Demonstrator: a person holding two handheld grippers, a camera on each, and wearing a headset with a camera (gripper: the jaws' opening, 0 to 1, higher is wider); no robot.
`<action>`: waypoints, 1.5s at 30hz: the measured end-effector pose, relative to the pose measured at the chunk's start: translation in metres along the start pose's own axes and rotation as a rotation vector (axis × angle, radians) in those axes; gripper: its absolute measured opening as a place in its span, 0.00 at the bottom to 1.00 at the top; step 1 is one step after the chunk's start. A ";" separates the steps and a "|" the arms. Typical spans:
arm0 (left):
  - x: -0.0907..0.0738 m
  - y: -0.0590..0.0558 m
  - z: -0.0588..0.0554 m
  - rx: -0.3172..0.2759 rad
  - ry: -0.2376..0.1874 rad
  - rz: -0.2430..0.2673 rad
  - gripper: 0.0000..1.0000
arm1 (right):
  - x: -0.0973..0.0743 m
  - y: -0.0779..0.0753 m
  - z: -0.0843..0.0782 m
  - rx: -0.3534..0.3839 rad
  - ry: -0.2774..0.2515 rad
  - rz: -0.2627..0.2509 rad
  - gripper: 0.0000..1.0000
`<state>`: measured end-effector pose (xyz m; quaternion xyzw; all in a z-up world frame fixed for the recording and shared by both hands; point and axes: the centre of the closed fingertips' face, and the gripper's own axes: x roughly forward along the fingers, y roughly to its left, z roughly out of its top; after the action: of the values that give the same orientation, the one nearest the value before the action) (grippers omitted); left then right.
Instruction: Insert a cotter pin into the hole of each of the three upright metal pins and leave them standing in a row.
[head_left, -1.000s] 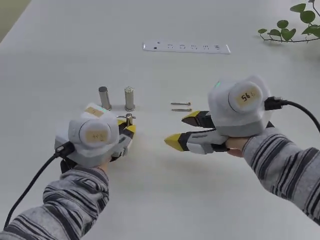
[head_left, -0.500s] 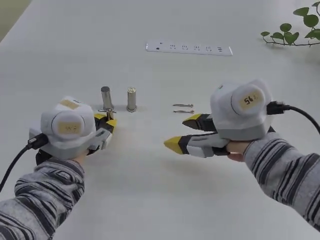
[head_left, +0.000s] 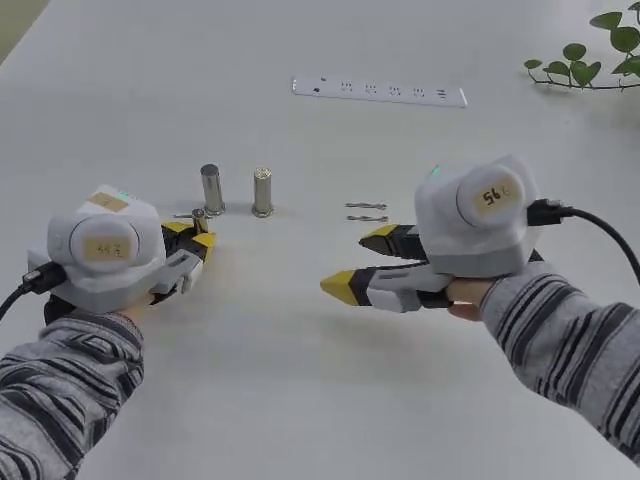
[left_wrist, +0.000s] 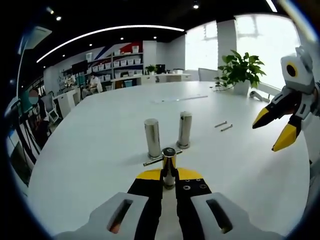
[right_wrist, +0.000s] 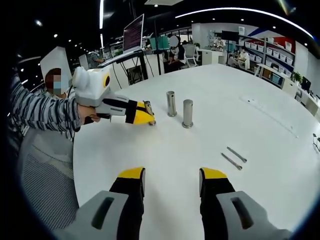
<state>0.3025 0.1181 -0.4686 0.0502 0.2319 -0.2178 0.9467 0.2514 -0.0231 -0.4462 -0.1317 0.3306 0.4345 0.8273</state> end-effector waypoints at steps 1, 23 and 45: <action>0.000 0.000 0.000 0.000 0.002 -0.003 0.05 | 0.000 0.000 0.000 0.004 0.000 0.000 0.40; -0.001 0.000 -0.005 -0.026 0.022 -0.008 0.13 | 0.001 0.004 -0.001 0.026 0.003 0.003 0.42; -0.046 -0.010 0.009 -0.057 0.005 -0.015 0.55 | 0.024 -0.017 0.064 0.014 -0.142 -0.012 0.39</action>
<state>0.2654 0.1246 -0.4395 0.0221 0.2405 -0.2180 0.9456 0.3020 0.0141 -0.4155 -0.0969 0.2731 0.4355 0.8523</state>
